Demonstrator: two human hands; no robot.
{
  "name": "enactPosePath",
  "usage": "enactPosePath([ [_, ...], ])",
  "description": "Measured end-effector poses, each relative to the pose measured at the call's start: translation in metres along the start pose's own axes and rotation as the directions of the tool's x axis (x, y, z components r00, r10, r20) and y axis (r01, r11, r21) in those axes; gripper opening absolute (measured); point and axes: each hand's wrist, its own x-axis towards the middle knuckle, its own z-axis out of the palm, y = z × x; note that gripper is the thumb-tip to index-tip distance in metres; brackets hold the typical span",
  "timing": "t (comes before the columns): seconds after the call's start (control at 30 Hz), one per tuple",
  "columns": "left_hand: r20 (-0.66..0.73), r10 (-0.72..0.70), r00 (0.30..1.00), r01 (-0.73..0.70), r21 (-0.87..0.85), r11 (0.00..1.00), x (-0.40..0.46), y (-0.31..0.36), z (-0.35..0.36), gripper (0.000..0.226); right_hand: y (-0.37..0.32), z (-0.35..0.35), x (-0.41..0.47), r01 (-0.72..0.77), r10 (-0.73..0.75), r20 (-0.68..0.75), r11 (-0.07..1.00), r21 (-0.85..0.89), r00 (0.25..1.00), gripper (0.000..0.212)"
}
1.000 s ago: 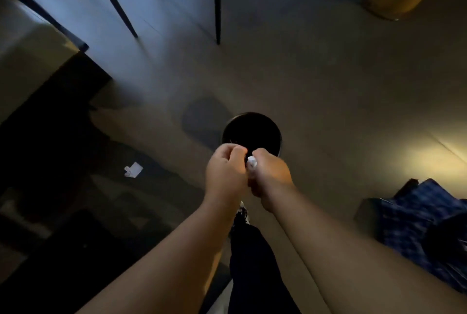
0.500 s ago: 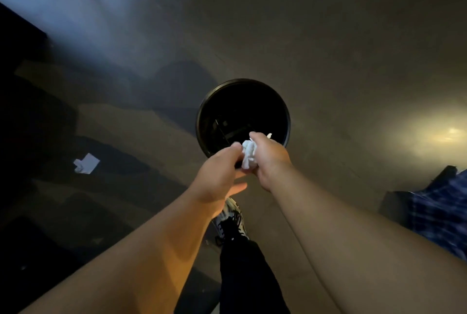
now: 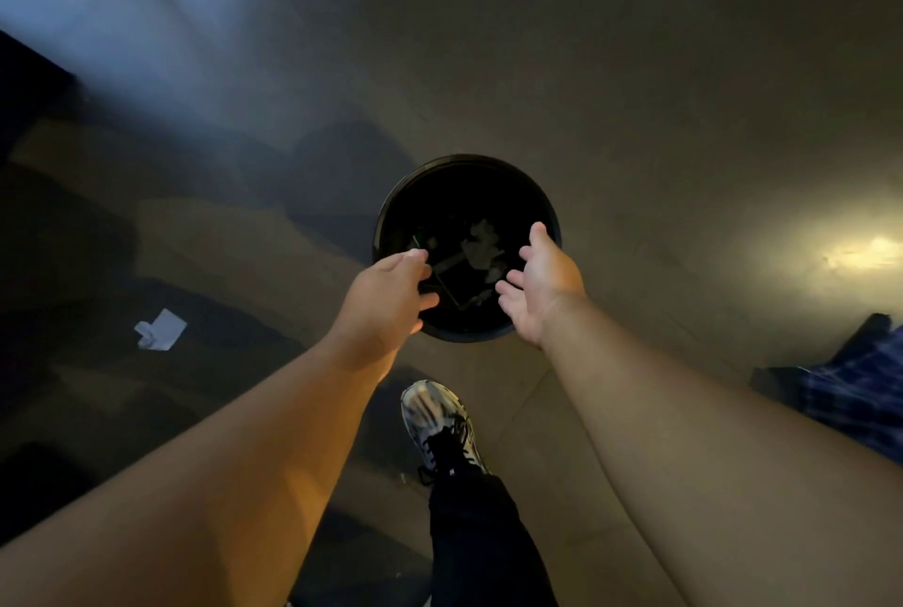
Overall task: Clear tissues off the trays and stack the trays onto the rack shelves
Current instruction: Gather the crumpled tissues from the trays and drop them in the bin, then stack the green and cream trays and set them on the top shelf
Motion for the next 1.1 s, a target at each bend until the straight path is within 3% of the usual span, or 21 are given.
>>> enactPosePath([
  [0.2,-0.025,0.033,0.999,-0.034,-0.018,0.999,-0.033,0.021,0.002,0.038,-0.002,-0.001,-0.050,0.050,-0.047,0.057,0.998,-0.049,0.997,0.061],
  [0.4,-0.068,0.122,0.990,-0.121,0.006,0.993,-0.112,0.068,-0.011,0.028,-0.011,0.027,-0.145,0.200,-0.198,0.025,0.975,-0.098,0.980,0.042],
  [0.63,-0.156,0.207,0.966,-0.237,-0.204,0.950,-0.242,0.132,-0.064,0.038,-0.027,0.087,-0.324,0.323,-0.305,0.154,0.940,-0.111,0.940,0.029],
  [0.77,-0.266,0.316,0.911,-0.395,-0.335,0.855,-0.323,0.156,-0.123,0.035,-0.024,0.131,-0.421,0.465,-0.407,0.312,0.874,-0.142,0.859,0.028],
  [0.9,-0.410,0.451,0.792,-0.572,-0.242,0.784,-0.406,0.151,-0.195,0.038,0.011,0.179,-0.501,0.628,-0.458,0.504,0.741,-0.239,0.732,0.027],
  [1.1,-0.637,0.425,0.643,-0.639,-0.140,0.756,-0.505,0.093,-0.299,0.039,0.109,0.233,-0.595,0.821,-0.317,0.803,0.464,-0.332,0.504,0.034],
])
